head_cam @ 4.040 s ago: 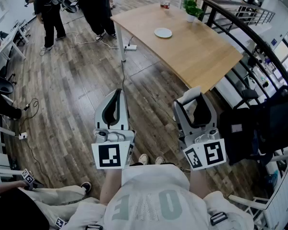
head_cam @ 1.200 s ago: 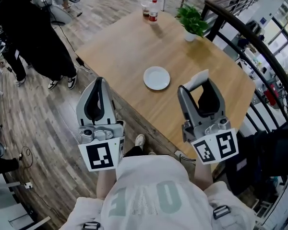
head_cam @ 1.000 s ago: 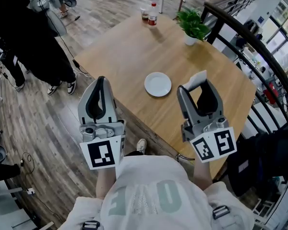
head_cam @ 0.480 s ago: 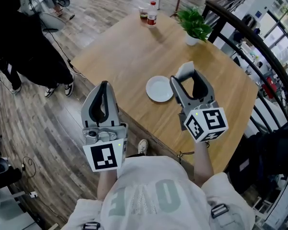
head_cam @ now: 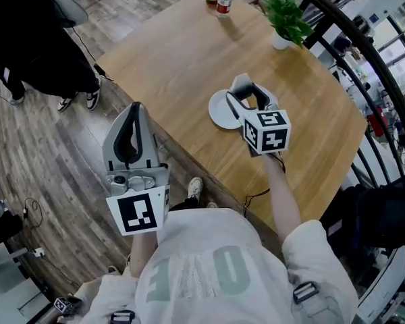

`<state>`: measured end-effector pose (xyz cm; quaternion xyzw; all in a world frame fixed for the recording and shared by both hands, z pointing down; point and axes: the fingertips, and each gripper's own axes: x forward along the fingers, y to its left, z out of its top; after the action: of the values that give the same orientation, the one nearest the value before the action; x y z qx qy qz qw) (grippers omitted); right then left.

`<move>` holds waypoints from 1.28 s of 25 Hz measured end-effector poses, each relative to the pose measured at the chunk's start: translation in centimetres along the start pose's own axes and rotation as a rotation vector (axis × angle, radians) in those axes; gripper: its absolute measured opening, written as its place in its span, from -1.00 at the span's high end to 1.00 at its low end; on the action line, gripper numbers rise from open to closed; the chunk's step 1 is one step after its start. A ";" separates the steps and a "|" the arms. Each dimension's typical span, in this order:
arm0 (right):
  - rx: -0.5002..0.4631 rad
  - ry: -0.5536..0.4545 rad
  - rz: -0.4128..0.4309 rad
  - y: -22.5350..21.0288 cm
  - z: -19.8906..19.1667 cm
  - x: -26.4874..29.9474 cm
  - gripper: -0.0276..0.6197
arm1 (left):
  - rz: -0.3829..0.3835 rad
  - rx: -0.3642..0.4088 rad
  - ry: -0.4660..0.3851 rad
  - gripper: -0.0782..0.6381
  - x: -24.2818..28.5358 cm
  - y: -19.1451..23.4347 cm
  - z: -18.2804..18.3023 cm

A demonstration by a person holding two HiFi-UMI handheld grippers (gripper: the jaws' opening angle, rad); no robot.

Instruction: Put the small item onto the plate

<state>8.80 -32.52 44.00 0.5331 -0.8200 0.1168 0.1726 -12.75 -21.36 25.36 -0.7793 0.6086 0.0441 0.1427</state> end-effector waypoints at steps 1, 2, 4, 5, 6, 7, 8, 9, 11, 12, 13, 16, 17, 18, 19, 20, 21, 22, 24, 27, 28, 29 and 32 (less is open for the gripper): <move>-0.008 0.041 0.009 0.0 -1.1 1.0 -0.03 | 0.004 0.002 0.004 0.76 0.0 0.2 -0.2; -0.020 0.084 0.016 -0.1 -2.3 2.0 -0.03 | 0.008 0.003 0.009 0.76 0.0 0.3 -0.4; -0.044 0.172 0.027 -0.2 -4.7 3.8 -0.03 | 0.016 0.003 0.023 0.76 -0.1 0.6 -0.8; -0.051 0.216 0.033 -0.4 -6.0 4.6 -0.03 | 0.021 0.004 0.030 0.76 -0.2 0.8 -1.0; -0.054 0.259 0.038 -0.5 -7.2 5.3 -0.03 | 0.025 0.006 0.036 0.76 -0.2 0.9 -1.2; -0.055 0.300 0.042 -0.8 -8.4 6.0 -0.03 | 0.028 0.009 0.040 0.76 -0.2 1.0 -1.4; -0.055 0.336 0.044 -1.0 -9.5 6.6 -0.03 | 0.032 0.011 0.043 0.76 -0.2 1.2 -1.6; -0.057 0.366 0.044 -1.2 -10.4 7.0 -0.03 | 0.036 0.013 0.046 0.76 -0.2 1.4 -1.7; -0.058 0.414 0.043 -1.5 -11.8 7.6 -0.03 | 0.043 0.014 0.052 0.76 -0.3 1.8 -1.9; -0.055 0.434 0.045 -1.6 -12.4 7.9 -0.03 | 0.045 0.015 0.054 0.76 -0.3 1.9 -2.0; -0.053 0.453 0.048 -1.6 -13.0 8.1 -0.03 | 0.048 0.017 0.057 0.76 -0.3 2.1 -2.0; -0.041 0.510 0.057 -1.8 -14.6 8.8 -0.03 | 0.052 0.019 0.066 0.76 -0.3 2.3 -2.4; -0.038 0.525 0.061 -1.8 -14.9 9.0 -0.03 | 0.053 0.020 0.070 0.76 -0.3 2.3 -2.5; -0.038 0.535 0.066 -1.8 -15.2 9.1 -0.03 | 0.054 0.022 0.073 0.76 -0.3 2.3 -2.6; -0.039 0.542 0.070 -1.7 -15.3 9.2 -0.03 | 0.054 0.024 0.077 0.76 -0.3 2.3 -2.7; -0.040 0.547 0.074 -1.7 -15.3 9.3 -0.03 | 0.055 0.026 0.081 0.76 -0.3 2.4 -2.7; -0.043 0.553 0.077 -1.7 -15.3 9.5 -0.03 | 0.057 0.027 0.083 0.76 -0.3 2.4 -2.8; -0.048 0.559 0.079 -1.6 -15.4 9.6 -0.03 | 0.059 0.029 0.085 0.76 -0.2 2.4 -2.8; -0.067 0.569 0.079 -1.6 -15.6 9.9 -0.03 | 0.063 0.032 0.088 0.76 -0.3 2.4 -2.9; -0.080 0.571 0.080 -1.7 -15.7 10.1 -0.02 | 0.072 0.034 0.094 0.76 -0.4 2.6 -3.1; -0.079 0.571 0.081 -1.7 -15.7 10.0 -0.02 | 0.076 0.035 0.094 0.76 -0.5 2.6 -3.1; -0.079 0.572 0.083 -1.8 -15.7 10.0 -0.02 | 0.079 0.035 0.093 0.76 -0.5 2.7 -3.0; -0.074 0.575 0.094 -1.8 -15.8 10.0 -0.03 | 0.084 0.032 0.090 0.76 -0.5 2.7 -2.9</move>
<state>9.24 -35.67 62.49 0.4330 -0.7649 0.2409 0.4115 -15.81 -22.33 27.82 -0.7520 0.6471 0.0054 0.1256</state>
